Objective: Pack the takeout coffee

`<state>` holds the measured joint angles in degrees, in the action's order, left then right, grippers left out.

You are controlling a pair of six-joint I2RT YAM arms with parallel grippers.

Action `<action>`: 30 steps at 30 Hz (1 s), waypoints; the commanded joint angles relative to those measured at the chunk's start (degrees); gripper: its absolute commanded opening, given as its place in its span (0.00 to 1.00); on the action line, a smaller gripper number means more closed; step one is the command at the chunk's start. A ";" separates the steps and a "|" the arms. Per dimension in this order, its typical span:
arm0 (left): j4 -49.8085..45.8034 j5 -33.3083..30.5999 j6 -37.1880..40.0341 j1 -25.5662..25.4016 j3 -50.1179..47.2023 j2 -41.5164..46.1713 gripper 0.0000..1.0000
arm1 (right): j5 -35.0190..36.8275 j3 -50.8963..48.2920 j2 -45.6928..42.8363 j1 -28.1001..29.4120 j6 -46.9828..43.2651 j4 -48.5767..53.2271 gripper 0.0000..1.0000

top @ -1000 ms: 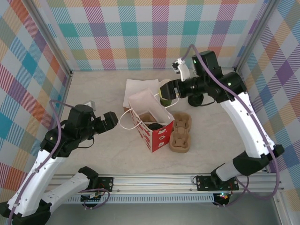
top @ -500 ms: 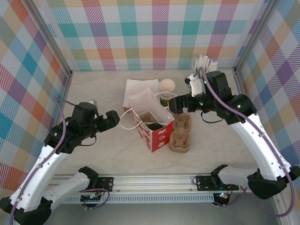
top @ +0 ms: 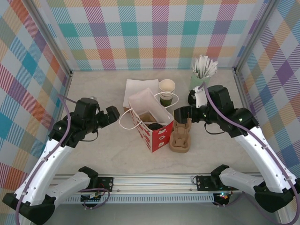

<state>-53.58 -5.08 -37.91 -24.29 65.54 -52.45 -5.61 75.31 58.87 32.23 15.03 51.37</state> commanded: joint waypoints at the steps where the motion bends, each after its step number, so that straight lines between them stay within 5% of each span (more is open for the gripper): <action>1: 2.05 3.64 0.86 3.47 1.77 -1.20 1.00 | 1.36 -1.42 -1.96 -0.19 1.35 -2.68 1.00; 15: 12.60 27.83 5.93 23.73 1.68 -15.52 0.91 | 1.34 -2.70 -2.96 -0.23 0.96 -2.73 1.00; 30: 20.88 36.65 12.98 25.81 11.70 -46.69 0.87 | 1.89 -3.16 -2.27 -0.21 0.75 -2.47 1.00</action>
<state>-35.11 28.51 -27.09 0.99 74.00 -95.92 -4.40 72.84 56.69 32.23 15.68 49.93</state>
